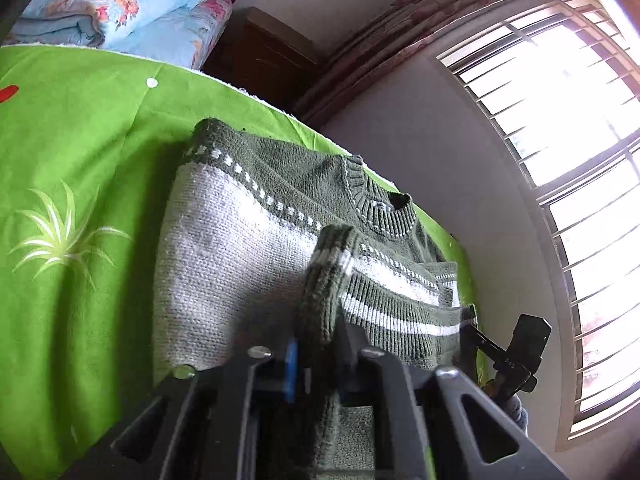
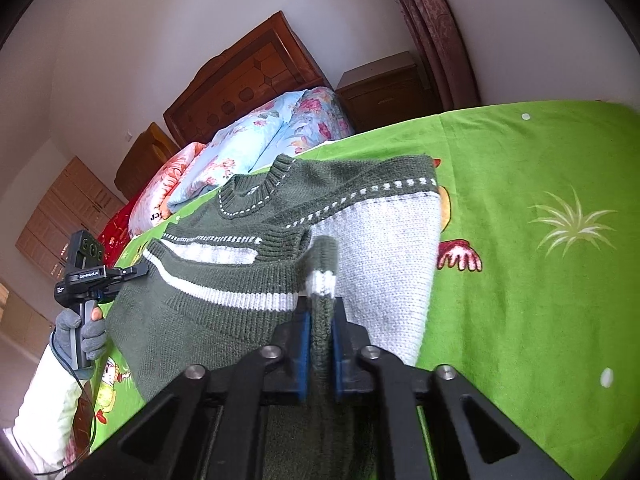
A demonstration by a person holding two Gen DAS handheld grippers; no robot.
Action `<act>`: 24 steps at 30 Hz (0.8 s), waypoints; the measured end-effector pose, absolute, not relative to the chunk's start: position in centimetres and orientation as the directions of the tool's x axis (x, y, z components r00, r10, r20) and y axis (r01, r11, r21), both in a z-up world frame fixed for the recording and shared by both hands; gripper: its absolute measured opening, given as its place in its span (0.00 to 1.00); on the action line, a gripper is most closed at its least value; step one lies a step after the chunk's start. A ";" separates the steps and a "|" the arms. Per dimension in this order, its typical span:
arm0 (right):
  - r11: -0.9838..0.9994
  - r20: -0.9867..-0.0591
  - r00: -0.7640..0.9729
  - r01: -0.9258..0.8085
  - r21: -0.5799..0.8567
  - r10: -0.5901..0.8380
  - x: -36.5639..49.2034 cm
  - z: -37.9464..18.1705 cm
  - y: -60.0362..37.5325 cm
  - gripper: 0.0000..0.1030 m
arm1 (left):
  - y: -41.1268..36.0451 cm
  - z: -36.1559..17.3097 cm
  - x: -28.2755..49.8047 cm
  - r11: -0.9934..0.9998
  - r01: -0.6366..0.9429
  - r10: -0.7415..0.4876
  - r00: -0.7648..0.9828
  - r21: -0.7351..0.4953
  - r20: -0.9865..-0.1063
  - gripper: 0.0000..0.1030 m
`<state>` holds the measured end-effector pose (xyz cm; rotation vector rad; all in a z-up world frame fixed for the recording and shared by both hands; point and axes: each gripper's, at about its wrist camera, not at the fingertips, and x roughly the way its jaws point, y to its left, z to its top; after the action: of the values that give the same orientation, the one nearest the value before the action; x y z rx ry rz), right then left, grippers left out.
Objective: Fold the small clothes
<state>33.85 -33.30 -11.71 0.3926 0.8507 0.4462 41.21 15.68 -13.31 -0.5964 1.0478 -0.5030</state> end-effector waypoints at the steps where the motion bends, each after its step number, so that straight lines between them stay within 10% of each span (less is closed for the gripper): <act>1: 0.847 -0.619 0.595 -0.228 0.481 0.512 33.3 -11.2 -33.2 1.00 | 15.7 -12.8 40.6 0.731 0.123 -0.649 0.429 -0.671 -0.628 0.10; 13: 0.867 -0.349 0.805 -0.373 0.330 0.479 25.4 4.2 -33.2 1.00 | 16.8 3.2 34.3 0.722 0.427 -0.672 0.620 -0.545 -0.405 0.09; 24: 0.934 -0.679 0.647 -0.170 0.314 0.346 42.8 -7.7 -31.7 1.00 | 15.8 -11.5 49.0 0.848 0.071 -0.469 0.562 -0.525 -0.681 0.09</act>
<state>42.79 -31.69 -7.73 0.2310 0.8172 0.2967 48.98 15.82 -11.52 -0.4748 0.9263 -0.3328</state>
